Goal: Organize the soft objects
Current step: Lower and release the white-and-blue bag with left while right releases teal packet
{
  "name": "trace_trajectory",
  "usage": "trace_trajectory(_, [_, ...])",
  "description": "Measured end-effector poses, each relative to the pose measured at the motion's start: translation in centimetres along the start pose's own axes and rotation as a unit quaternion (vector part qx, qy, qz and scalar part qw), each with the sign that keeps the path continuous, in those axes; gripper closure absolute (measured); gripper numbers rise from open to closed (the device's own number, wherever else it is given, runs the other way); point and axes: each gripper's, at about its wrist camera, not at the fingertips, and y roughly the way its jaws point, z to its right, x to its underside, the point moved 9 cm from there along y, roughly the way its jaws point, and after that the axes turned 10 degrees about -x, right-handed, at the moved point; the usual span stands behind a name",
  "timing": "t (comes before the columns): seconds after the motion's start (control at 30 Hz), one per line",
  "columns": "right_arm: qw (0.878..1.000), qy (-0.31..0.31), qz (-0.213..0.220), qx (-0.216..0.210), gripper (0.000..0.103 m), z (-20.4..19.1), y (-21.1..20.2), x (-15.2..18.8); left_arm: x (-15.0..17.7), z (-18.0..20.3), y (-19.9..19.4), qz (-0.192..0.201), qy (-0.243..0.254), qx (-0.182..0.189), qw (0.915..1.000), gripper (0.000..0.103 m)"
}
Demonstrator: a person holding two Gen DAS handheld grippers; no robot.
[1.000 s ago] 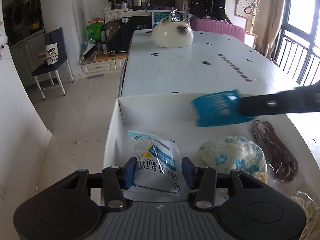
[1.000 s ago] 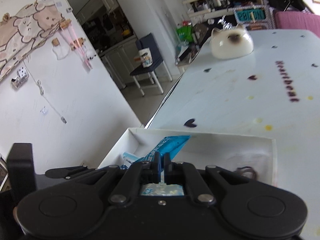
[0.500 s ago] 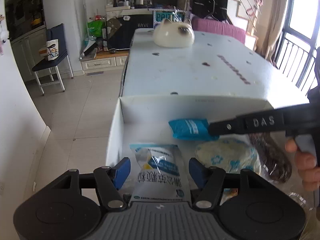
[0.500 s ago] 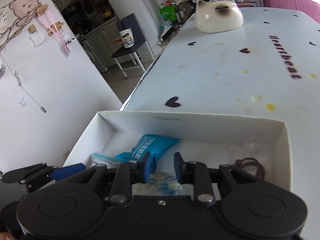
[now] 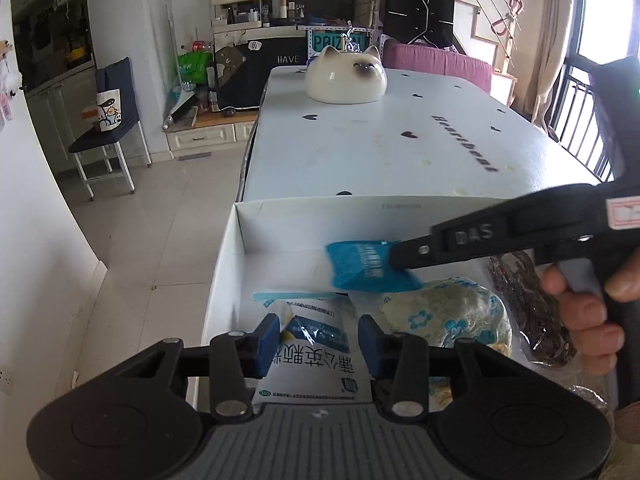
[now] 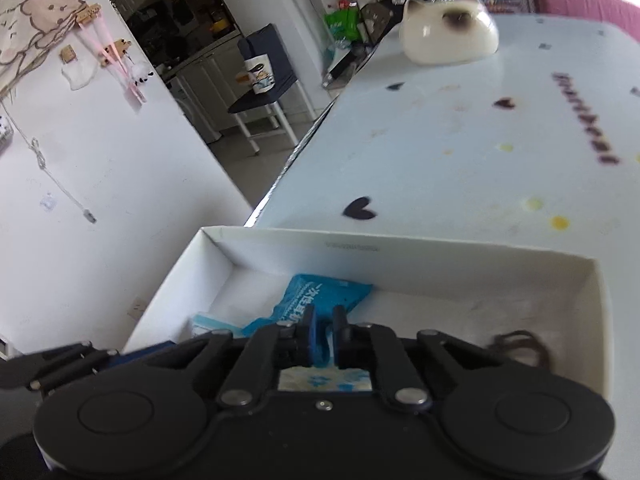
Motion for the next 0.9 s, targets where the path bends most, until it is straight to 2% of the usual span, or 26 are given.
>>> trace_trajectory(0.13, [1.000, -0.014, -0.013, -0.016, 0.096, -1.2, 1.1, 0.0, 0.1, -0.1, 0.2, -0.002, -0.002, -0.001, 1.0000, 0.059])
trace_trajectory(0.33, [0.999, -0.034, -0.024, -0.010, 0.096, -1.7, 1.3, 0.4, 0.6, -0.3, 1.1, -0.010, 0.005, -0.011, 0.9999, 0.059])
trace_trajectory(0.57, [0.999, -0.039, -0.023, -0.006, 0.089, -1.6, -0.8, 0.8, 0.4, -0.6, 0.8, -0.012, -0.009, 0.002, 0.9999, 0.058])
trace_trajectory(0.77, [0.998, -0.053, -0.042, 0.005, 0.089, -1.5, -1.9, 2.5, -0.1, -0.6, -0.8, 0.003, -0.016, 0.007, 0.9998, 0.058])
trace_trajectory(0.9, [0.998, -0.048, -0.033, 0.004, 0.087, -1.5, -2.9, 2.8, -0.1, -0.2, -1.6, 0.007, -0.013, 0.006, 0.9999, 0.057])
